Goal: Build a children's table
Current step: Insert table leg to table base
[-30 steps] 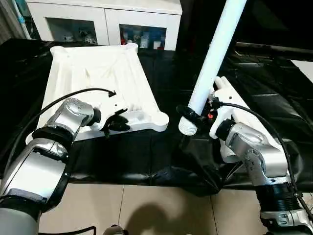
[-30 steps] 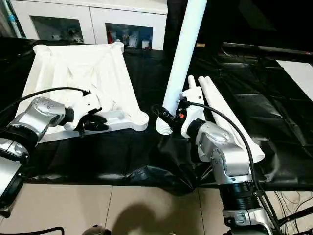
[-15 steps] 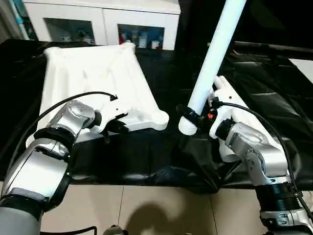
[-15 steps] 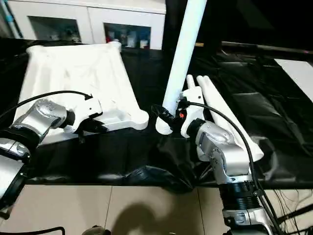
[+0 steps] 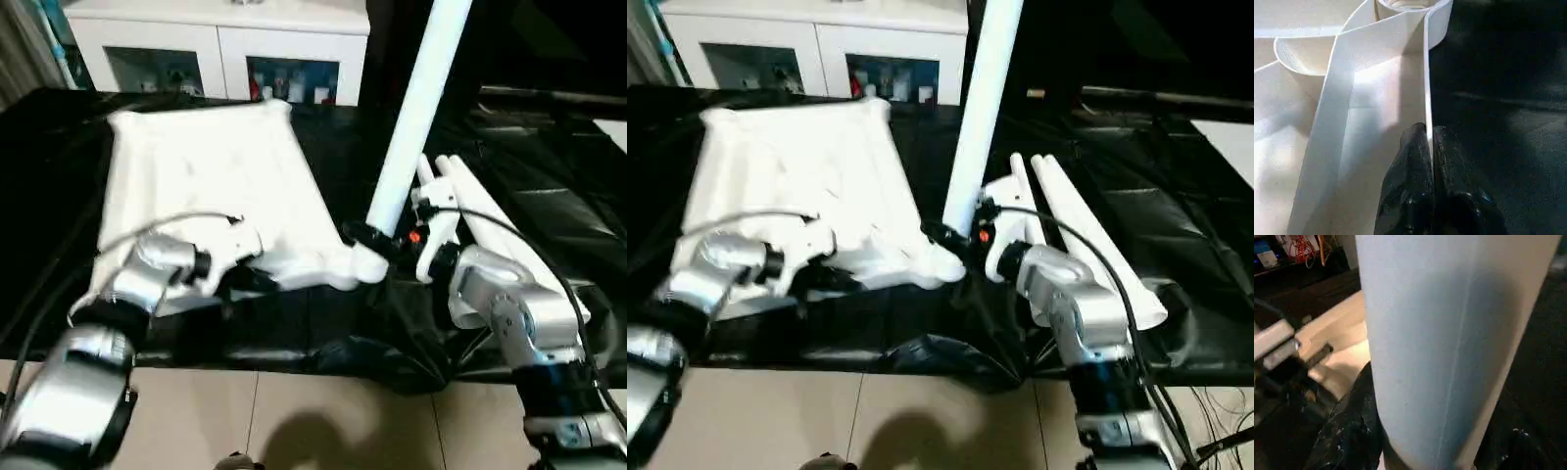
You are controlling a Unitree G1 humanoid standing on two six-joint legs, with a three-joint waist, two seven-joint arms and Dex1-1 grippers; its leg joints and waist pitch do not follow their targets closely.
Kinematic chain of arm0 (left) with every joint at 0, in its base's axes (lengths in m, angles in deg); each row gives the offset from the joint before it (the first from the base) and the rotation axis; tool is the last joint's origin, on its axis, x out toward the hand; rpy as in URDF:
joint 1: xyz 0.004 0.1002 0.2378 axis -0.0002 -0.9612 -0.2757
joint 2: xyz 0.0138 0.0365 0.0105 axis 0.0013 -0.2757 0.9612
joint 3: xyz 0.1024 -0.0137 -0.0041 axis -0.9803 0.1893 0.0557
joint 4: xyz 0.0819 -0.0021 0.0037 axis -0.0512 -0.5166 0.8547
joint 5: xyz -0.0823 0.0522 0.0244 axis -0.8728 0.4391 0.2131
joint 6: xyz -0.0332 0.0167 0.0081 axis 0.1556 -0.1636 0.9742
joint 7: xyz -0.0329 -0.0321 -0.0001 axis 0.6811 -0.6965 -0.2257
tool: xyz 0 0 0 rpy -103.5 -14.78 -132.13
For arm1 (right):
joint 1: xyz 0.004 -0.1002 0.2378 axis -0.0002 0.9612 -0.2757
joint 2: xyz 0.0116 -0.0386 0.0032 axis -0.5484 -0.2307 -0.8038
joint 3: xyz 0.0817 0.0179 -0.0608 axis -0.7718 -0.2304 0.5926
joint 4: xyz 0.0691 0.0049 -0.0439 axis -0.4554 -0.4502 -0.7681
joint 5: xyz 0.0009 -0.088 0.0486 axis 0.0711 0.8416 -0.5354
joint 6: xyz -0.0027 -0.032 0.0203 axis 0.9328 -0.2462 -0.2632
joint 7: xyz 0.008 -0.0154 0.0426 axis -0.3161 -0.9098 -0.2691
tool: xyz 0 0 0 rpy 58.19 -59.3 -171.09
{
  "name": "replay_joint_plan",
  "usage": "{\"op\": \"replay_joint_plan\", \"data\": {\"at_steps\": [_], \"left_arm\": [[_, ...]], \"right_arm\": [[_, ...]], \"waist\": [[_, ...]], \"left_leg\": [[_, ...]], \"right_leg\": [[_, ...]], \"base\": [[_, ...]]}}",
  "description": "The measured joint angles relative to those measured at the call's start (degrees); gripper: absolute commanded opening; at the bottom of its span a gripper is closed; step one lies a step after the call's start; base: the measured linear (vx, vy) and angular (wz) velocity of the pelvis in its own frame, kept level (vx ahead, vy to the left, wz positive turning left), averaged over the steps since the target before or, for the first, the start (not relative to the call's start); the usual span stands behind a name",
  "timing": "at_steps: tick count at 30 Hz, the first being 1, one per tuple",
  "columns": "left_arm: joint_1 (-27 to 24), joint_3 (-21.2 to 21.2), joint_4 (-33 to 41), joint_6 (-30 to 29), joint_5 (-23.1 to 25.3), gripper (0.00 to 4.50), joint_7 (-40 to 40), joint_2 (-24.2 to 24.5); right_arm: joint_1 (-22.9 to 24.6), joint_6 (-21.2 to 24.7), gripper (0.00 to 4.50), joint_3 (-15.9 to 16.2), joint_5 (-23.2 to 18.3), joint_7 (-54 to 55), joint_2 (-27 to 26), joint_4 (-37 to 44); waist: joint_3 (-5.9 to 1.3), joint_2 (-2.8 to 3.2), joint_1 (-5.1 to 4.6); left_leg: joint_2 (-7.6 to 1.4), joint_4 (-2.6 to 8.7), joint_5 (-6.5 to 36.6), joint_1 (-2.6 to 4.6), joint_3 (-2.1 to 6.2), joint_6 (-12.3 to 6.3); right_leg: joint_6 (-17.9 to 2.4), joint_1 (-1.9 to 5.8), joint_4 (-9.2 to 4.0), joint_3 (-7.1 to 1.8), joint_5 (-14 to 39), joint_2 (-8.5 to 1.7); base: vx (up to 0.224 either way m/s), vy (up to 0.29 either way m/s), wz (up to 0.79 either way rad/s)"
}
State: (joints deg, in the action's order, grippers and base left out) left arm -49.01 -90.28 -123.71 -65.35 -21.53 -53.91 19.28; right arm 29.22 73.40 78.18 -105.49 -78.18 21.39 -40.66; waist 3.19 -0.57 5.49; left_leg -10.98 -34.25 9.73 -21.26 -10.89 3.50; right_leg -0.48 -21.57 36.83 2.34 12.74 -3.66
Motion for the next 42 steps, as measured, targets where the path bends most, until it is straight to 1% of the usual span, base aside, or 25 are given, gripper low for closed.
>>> {"op": "replay_joint_plan", "data": {"at_steps": [2, 5, 7, 10, 11, 14, 18, 20, 23, 28, 31, 33, 35, 42], "left_arm": [[-1.1, -0.2, 1.8, -0.4, 0.1, 0.0, 0.4, -0.2], [-3.0, 0.0, 5.8, -2.0, 0.5, 0.0, 1.0, 0.0], [-3.5, 0.2, 6.9, -2.8, 0.5, 0.0, 1.1, 0.1], [-4.5, 0.2, 9.1, -3.9, 0.6, 0.0, 1.3, 0.3], [-5.0, 0.2, 10.3, -4.6, 0.6, 0.0, 1.4, 0.4], [-6.0, 0.3, 12.6, -5.5, 0.4, 0.0, 1.3, 0.8], [-7.0, 0.3, 15.1, -6.5, 0.3, 0.0, 1.2, 1.2], [-7.4, 0.4, 16.1, -7.4, 0.2, 0.0, 1.2, 1.3], [-7.8, 0.6, 17.2, -8.6, 0.2, 0.0, 1.3, 1.4], [-8.3, 0.8, 18.4, -9.9, 0.2, 0.0, 1.4, 1.4], [-8.8, 0.8, 19.5, -10.7, 0.2, 0.0, 1.6, 1.4], [-8.8, 0.8, 19.6, -10.9, 0.2, 0.0, 1.5, 1.3], [-8.8, 0.8, 19.6, -10.9, 0.2, 0.0, 1.5, 1.3], [-8.8, 0.7, 19.7, -11.6, 0.2, 0.0, 1.5, 0.9]], "right_arm": [[-0.4, -0.2, 1.88, 0.4, 0.3, -0.3, 0.0, -1.2], [-0.6, -0.3, 1.88, 1.3, 1.5, -1.1, -0.2, -4.8], [-0.8, -0.4, 1.88, 1.8, 2.1, -1.1, -0.6, -7.2], [-1.6, -1.9, 1.88, 2.6, 2.6, -1.2, -1.1, -9.2], [-2.4, -3.3, 1.88, 2.9, 3.2, -1.2, -1.2, -10.8], [-4.1, -6.1, 1.88, 2.8, 4.1, -1.2, -2.3, -14.6], [-4.6, -7.3, 1.88, 2.7, 4.0, -1.5, -3.0, -17.2], [-5.5, -7.5, 1.88, 2.7, 4.0, -2.4, -3.0, -18.9], [-5.9, -7.7, 1.88, 2.5, 4.0, -3.3, -3.0, -19.7], [-6.0, -9.5, 1.88, 2.3, 4.0, -4.7, -3.0, -21.5], [-5.9, -10.2, 1.88, 0.6, 2.7, -4.8, -3.6, -23.0], [-5.4, -10.3, 1.88, -1.9, 1.0, -4.7, -4.4, -24.2], [-4.3, -11.0, 1.87, -3.6, -0.6, -4.6, -5.0, -24.7], [-1.9, -15.2, 1.87, -4.7, -2.0, -4.9, -5.8, -24.9]], "waist": [[0.0, -0.02, -0.08], [-0.02, 0.01, -0.33], [-0.02, 0.01, -0.37], [-0.02, 0.01, -0.38], [-0.03, -0.01, -0.36], [-0.05, -0.04, -0.4], [-0.06, -0.08, -0.36], [-0.08, -0.12, -0.47], [-0.09, -0.2, -0.51], [-0.16, -0.32, -0.59], [-0.21, -0.4, -0.58], [-0.25, -0.42, -0.55], [-0.27, -0.39, -0.58], [-0.38, -0.25, -0.49]], "left_leg": [[-0.01, 0.1, 0.0, 0.24, -0.17, 0.0], [0.0, 0.11, 0.0, 0.2, -0.25, 0.0], [0.0, 0.11, 0.0, 0.19, -0.3, 0.0], [0.0, 0.13, 0.0, 0.18, -0.36, 0.0], [0.0, 0.14, 0.0, 0.17, -0.38, 0.0], [0.0, 0.15, 0.0, 0.1, -0.45, -0.03], [0.02, 0.15, 0.0, 0.0, -0.54, -0.06], [0.02, 0.15, 0.1, -0.02, -0.58, -0.16], [0.02, 0.15, 0.1, -0.03, -0.59, -0.21], [0.02, 0.15, 0.2, -0.03, -0.62, -0.27], [0.03, 0.15, 0.2, -0.05, -0.63, -0.3], [0.03, 0.15, 0.2, -0.05, -0.64, -0.33], [0.05, 0.15, 0.2, -0.04, -0.67, -0.36], [0.08, 0.16, 0.3, -0.03, -0.69, -0.46]], "right_leg": [[0.4, 0.18, 0.0, -0.04, 0.2, -0.08], [0.5, 0.17, -0.01, -0.05, 0.3, -0.13], [0.5, 0.16, -0.01, -0.05, 0.3, -0.15], [0.4, 0.15, 0.0, -0.05, 0.2, -0.19], [0.4, 0.15, 0.0, -0.05, 0.2, -0.2], [0.5, 0.11, -0.04, -0.04, 0.3, -0.24], [0.5, 0.05, -0.07, -0.03, 0.4, -0.31], [0.5, 0.03, -0.09, -0.04, 0.4, -0.32], [0.5, 0.01, -0.11, -0.05, 0.4, -0.32], [0.5, 0.02, -0.18, -0.06, 0.4, -0.33], [0.5, 0.03, -0.25, -0.07, 0.4, -0.33], [0.5, 0.05, -0.3, -0.07, 0.4, -0.33], [0.5, 0.06, -0.34, -0.09, 0.4, -0.36], [0.5, 0.18, -0.5, -0.04, 0.4, -0.43]], "base": [[0.0, 0.0, 0.0], [0.0, 0.0, 0.0], [0.0, 0.0, 0.0], [0.0, 0.0, 0.0], [0.0, 0.0, 0.0], [0.0, 0.0, 0.0], [0.0, 0.0, 0.0], [0.0, 0.0, 0.0], [0.0, 0.0, 0.0], [0.0, 0.0, 0.0], [0.0, 0.0, 0.0], [0.0, 0.0, 0.0], [0.0, 0.0, 0.0], [0.0, 0.0, 0.0]]}}
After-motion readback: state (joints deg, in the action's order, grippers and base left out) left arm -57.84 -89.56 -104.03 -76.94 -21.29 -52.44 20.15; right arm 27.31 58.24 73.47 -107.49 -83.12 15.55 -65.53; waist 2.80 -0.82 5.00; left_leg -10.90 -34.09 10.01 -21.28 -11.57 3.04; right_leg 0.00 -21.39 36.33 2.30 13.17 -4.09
